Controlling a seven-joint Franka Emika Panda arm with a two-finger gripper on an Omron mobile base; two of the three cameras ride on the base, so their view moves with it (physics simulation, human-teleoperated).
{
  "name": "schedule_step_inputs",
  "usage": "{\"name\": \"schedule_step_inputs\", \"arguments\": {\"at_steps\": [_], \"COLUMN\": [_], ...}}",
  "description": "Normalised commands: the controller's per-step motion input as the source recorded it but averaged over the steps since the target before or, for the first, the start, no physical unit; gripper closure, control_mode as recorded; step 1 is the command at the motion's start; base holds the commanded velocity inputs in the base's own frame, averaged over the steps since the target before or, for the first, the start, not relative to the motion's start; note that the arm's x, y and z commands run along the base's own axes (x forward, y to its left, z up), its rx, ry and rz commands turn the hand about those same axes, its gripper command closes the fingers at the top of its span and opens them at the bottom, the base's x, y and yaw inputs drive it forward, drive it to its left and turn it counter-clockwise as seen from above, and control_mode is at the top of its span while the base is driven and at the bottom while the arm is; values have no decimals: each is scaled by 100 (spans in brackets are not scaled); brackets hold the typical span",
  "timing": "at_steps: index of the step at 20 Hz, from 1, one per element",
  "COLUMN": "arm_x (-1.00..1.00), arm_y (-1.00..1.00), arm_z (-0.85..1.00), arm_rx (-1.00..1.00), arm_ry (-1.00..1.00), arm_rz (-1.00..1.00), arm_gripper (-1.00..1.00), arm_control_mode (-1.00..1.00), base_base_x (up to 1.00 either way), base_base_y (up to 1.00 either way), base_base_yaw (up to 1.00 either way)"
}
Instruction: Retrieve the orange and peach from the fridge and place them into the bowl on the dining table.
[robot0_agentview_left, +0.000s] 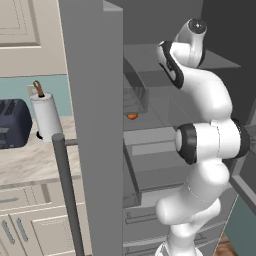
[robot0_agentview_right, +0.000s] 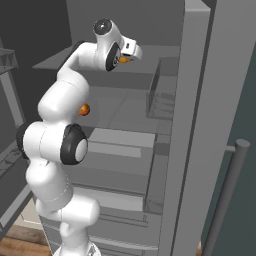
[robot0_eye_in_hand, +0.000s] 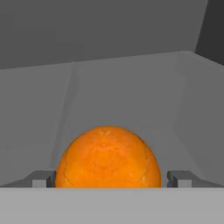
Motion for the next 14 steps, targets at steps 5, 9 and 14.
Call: {"name": "schedule_step_inputs", "arguments": {"at_steps": [5,9,14], "arm_x": [19,16,15], "arm_y": [0,0,0], "arm_z": [-14,-14,-17], "arm_rx": [0,0,0], "arm_ry": [1,1,1], "arm_rz": [0,0,0], "arm_gripper": [-100,-100,-100], "arm_control_mode": [-100,-100,-100], "base_base_x": [0,0,0], "base_base_y": [0,0,0], "base_base_yaw": [0,0,0]}}
